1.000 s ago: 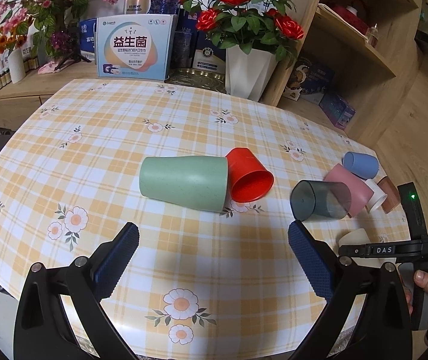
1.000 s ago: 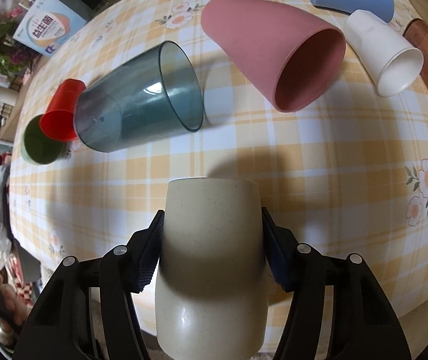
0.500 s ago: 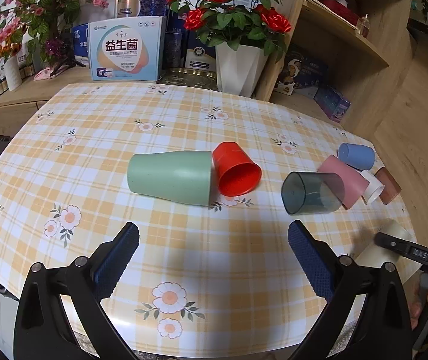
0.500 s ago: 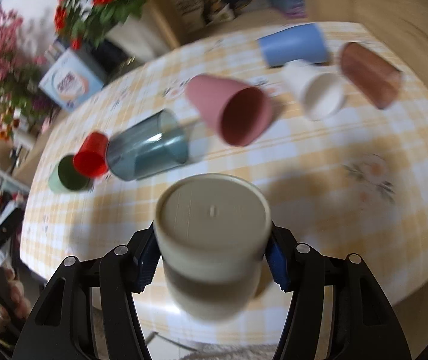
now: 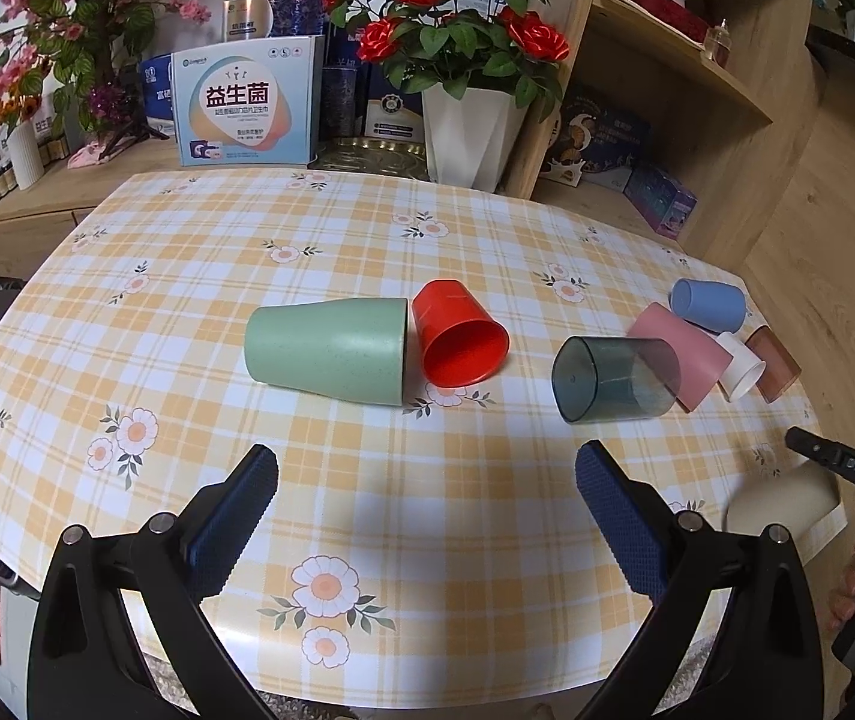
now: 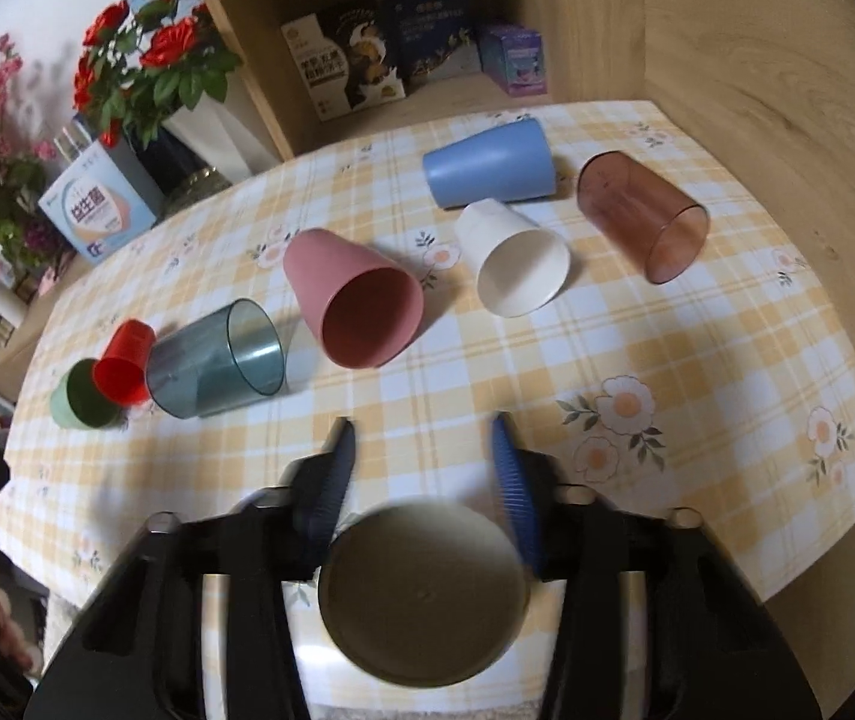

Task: Flip cup upside down
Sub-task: 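Rotate the right gripper to turn the beige cup rim-down and lower it, then open the right gripper and lift it off the upside-down beige cup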

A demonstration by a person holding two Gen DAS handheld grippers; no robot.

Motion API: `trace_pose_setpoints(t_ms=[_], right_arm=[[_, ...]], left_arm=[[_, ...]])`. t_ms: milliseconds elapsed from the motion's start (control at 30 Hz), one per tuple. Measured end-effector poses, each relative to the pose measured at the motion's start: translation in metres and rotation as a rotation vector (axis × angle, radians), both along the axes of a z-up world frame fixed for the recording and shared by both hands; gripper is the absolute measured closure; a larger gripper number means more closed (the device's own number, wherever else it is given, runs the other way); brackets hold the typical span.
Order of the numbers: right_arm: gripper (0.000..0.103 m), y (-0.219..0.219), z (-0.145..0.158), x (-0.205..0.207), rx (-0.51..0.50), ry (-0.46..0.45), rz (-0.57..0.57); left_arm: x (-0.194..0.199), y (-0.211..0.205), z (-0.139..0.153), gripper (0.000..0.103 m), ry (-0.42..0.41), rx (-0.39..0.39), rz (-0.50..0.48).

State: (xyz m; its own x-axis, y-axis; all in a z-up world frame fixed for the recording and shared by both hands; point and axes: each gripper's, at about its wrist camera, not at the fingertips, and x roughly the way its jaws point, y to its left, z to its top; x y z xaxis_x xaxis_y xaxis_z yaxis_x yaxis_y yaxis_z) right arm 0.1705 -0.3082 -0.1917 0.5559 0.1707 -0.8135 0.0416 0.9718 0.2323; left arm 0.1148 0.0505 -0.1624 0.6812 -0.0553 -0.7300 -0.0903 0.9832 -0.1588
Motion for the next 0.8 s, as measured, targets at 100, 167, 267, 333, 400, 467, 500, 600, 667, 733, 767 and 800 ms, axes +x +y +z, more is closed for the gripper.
trace_pose_setpoints(t_ms=[100, 167, 267, 333, 400, 467, 500, 600, 667, 733, 767, 800], right_arm=[[0.084, 0.005, -0.005, 0.005, -0.01, 0.018, 0.008], [0.084, 0.009, -0.005, 0.006, -0.019, 0.016, 0.014], [0.084, 0.008, -0.004, 0.004, -0.014, 0.014, 0.007], [0.084, 0.006, -0.003, 0.002, -0.01, 0.014, 0.0], [0.084, 0.004, 0.0, 0.001, -0.015, 0.008, -0.005], [0.084, 0.003, 0.004, -0.002, -0.02, 0.001, -0.008], [0.083, 0.003, 0.006, -0.003, -0.021, -0.004, -0.009], [0.082, 0.004, 0.017, -0.008, -0.028, -0.026, -0.006], [0.082, 0.005, 0.027, -0.011, -0.03, -0.048, 0.001], [0.082, 0.007, 0.039, -0.015, -0.035, -0.074, 0.01], [0.082, 0.008, 0.045, -0.017, -0.039, -0.087, 0.014], [0.082, 0.01, 0.052, -0.019, -0.044, -0.102, 0.019]], left_arm=[[-0.001, 0.003, 0.001, 0.006, -0.001, -0.003, 0.008], [-0.001, 0.004, 0.001, 0.006, -0.001, -0.009, 0.008], [-0.001, 0.004, 0.001, 0.006, -0.001, -0.008, 0.008], [-0.001, 0.005, 0.001, 0.006, 0.001, -0.014, 0.009], [-0.001, 0.005, 0.001, 0.006, 0.004, -0.015, 0.011], [-0.001, 0.005, 0.003, 0.006, 0.003, -0.01, 0.012], [-0.001, 0.005, 0.004, 0.006, 0.001, -0.004, 0.011], [-0.002, 0.003, 0.015, 0.006, -0.021, 0.025, 0.01], [-0.003, 0.003, 0.023, 0.006, -0.039, 0.038, 0.007], [-0.006, 0.002, 0.036, 0.006, -0.066, 0.05, 0.003], [-0.008, 0.001, 0.042, 0.006, -0.078, 0.054, 0.001], [-0.009, 0.001, 0.048, 0.006, -0.091, 0.058, -0.002]])
